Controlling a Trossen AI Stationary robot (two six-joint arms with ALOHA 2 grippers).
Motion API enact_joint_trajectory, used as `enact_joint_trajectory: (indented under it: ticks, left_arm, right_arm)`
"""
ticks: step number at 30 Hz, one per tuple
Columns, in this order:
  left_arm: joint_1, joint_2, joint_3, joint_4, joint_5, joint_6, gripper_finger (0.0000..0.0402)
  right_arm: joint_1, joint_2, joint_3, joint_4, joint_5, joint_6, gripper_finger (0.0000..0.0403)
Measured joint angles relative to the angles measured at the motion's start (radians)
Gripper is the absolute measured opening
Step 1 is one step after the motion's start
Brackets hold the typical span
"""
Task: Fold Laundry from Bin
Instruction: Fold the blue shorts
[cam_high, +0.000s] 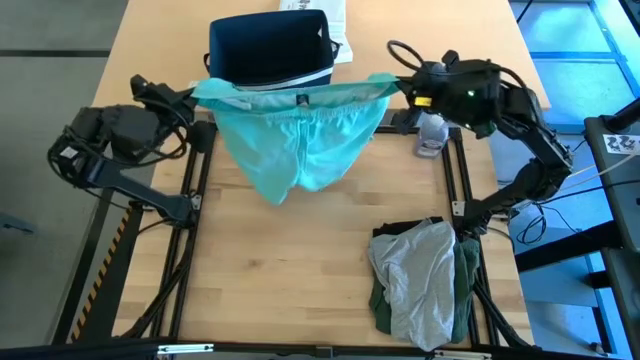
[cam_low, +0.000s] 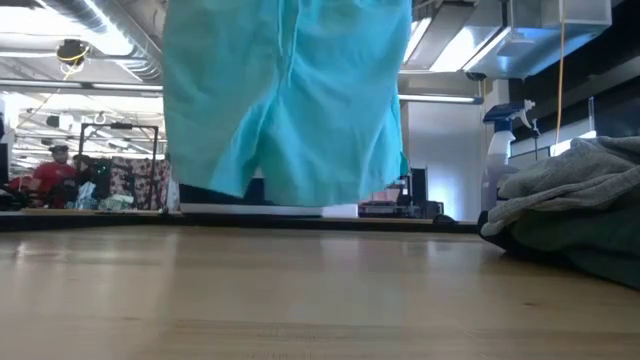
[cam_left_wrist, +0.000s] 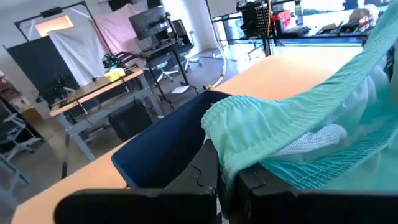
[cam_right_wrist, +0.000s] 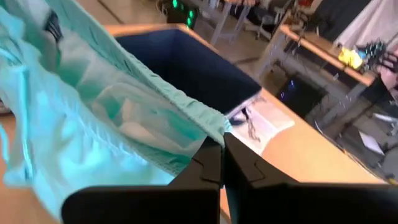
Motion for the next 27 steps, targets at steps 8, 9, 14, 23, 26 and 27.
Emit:
enact_joint_trajectory:
  ticks: [8, 9, 14, 23, 26, 27]
  left_arm:
    - [0.187, 0.018, 0.0, 0.022, 0.087, 0.146, 0.0]
    - [0.215, 0.025, 0.0, 0.036, 0.094, 0.179, 0.0]
    - [0.322, 0.043, 0.0, 0.116, 0.142, 0.325, 0.0]
    - [0.087, 0.037, -0.231, -0.037, -0.01, 0.061, 0.0]
    - [-0.047, 0.017, -0.394, -0.088, -0.093, -0.127, 0.0]
    - [-0.086, 0.013, -0.443, -0.095, -0.106, -0.188, 0.0]
  right_arm:
    - [-0.14, 0.04, 0.0, -0.005, -0.092, -0.013, 0.0]
    - [-0.16, 0.045, 0.0, 0.006, -0.096, -0.025, 0.0]
    - [-0.24, 0.047, 0.0, 0.042, -0.196, -0.019, 0.0]
    - [0.018, 0.017, -0.145, -0.107, 0.019, 0.044, 0.0]
    - [0.141, -0.03, -0.333, -0.052, 0.117, 0.099, 0.0]
    - [0.176, -0.055, -0.406, -0.015, 0.138, 0.123, 0.0]
